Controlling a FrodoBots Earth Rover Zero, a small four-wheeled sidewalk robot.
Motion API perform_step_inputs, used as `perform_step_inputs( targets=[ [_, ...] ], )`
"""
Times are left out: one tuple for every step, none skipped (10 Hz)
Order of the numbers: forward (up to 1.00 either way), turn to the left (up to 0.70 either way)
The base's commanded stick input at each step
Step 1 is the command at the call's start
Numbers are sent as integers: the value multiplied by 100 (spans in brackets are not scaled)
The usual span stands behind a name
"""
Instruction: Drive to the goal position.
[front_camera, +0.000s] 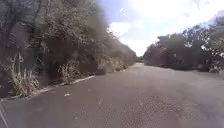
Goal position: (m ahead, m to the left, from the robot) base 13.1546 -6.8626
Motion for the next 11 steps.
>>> perform_step_inputs(
  targets=[
    [0,0],
    [0,0],
    [0,0],
    [0,0],
    [45,0],
    [40,0],
    [50,0],
    [50,0],
    [50,0],
    [50,0],
    [50,0]
  ],
)
